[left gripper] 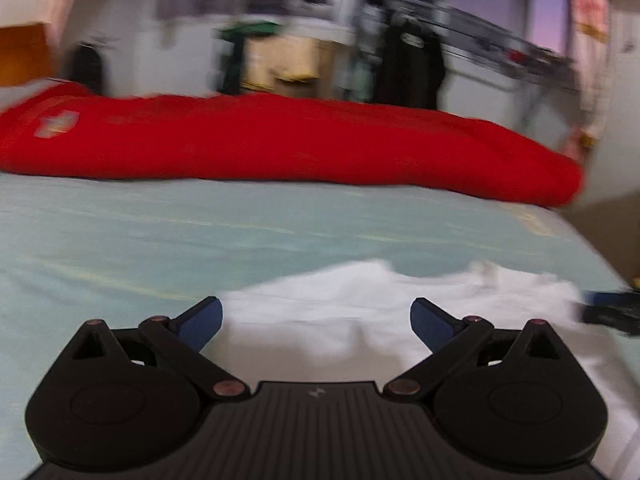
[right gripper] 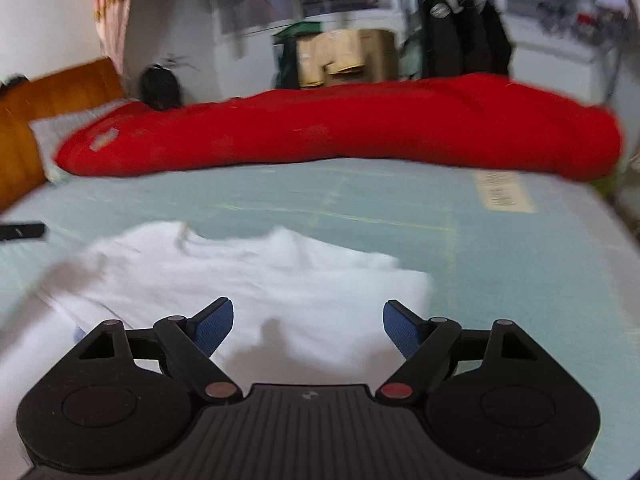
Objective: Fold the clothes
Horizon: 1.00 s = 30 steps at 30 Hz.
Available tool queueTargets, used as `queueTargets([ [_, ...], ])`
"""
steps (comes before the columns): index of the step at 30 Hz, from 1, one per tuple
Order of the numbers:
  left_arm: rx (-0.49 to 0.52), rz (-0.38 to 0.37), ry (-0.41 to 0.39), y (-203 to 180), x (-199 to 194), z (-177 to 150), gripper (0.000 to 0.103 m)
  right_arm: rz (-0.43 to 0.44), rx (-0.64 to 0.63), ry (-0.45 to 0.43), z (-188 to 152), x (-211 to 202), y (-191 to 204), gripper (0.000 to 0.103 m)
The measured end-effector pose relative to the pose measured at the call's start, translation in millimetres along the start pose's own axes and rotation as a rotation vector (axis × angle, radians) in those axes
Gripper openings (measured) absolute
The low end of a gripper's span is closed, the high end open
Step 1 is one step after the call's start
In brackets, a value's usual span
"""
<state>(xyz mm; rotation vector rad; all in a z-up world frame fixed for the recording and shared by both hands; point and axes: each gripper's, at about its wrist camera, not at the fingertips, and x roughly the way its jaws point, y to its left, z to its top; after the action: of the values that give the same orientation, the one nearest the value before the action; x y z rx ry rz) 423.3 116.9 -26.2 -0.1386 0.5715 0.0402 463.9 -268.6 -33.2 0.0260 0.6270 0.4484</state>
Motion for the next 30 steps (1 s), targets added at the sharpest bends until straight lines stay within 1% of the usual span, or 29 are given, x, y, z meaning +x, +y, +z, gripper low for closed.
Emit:
queueTargets([
  [1, 0.006, -0.039, 0.016, -6, 7, 0, 0.1, 0.005, 0.013, 0.016, 1, 10, -3, 0.085],
  [3, 0.021, -0.032, 0.05, -10, 25, -4, 0.1, 0.014, 0.04, 0.047, 3, 29, -8, 0.085],
  [4, 0.028, -0.027, 0.067, -12, 33, -6, 0.1, 0.009, 0.058, 0.056, 2, 34, -14, 0.084],
  [5, 0.029, -0.009, 0.086, -9, 38, -10, 0.1, -0.011, 0.082, 0.058, -2, 33, -23, 0.082],
  [7, 0.032, 0.029, 0.122, -2, 47, -17, 0.1, -0.051, 0.13, 0.06, -9, 31, -42, 0.082],
  [8, 0.019, 0.012, 0.138, 4, 49, -20, 0.1, -0.059, 0.156, 0.053, -11, 28, -50, 0.081],
  [10, -0.004, -0.018, 0.149, 13, 53, -23, 0.1, -0.042, 0.216, 0.017, -10, 19, -63, 0.08],
  [12, -0.013, -0.03, 0.15, 16, 56, -26, 0.1, -0.019, 0.291, -0.011, -10, 13, -78, 0.076],
  [13, -0.013, -0.033, 0.148, 15, 56, -28, 0.1, 0.006, 0.358, -0.008, -11, 14, -90, 0.071],
  [14, -0.012, -0.036, 0.146, 15, 57, -30, 0.1, 0.033, 0.419, -0.003, -14, 17, -100, 0.07],
  [16, -0.007, -0.037, 0.151, 14, 55, -32, 0.1, 0.1, 0.501, 0.002, -20, 26, -116, 0.07],
  [18, -0.005, -0.035, 0.153, 13, 55, -31, 0.1, 0.139, 0.538, -0.013, -22, 35, -123, 0.07],
  [20, -0.004, -0.033, 0.151, 12, 54, -32, 0.1, 0.148, 0.541, -0.019, -16, 46, -122, 0.069],
  [21, -0.003, -0.032, 0.151, 11, 53, -32, 0.1, 0.15, 0.534, -0.015, -13, 52, -121, 0.065],
  [22, 0.001, -0.032, 0.15, 11, 52, -32, 0.1, 0.148, 0.524, -0.005, -10, 57, -119, 0.043],
  [23, 0.003, -0.035, 0.149, 12, 51, -32, 0.1, 0.139, 0.507, 0.014, -8, 60, -116, 0.007],
  [24, 0.006, -0.038, 0.148, 12, 50, -31, 0.1, 0.132, 0.494, 0.021, -7, 62, -113, 0.008],
  [27, 0.003, -0.051, 0.143, 16, 47, -29, 0.1, 0.102, 0.488, -0.017, -13, 53, -114, 0.007],
  [30, -0.025, -0.083, 0.122, 22, 44, -21, 0.1, 0.033, 0.498, -0.035, -13, 46, -119, 0.008],
])
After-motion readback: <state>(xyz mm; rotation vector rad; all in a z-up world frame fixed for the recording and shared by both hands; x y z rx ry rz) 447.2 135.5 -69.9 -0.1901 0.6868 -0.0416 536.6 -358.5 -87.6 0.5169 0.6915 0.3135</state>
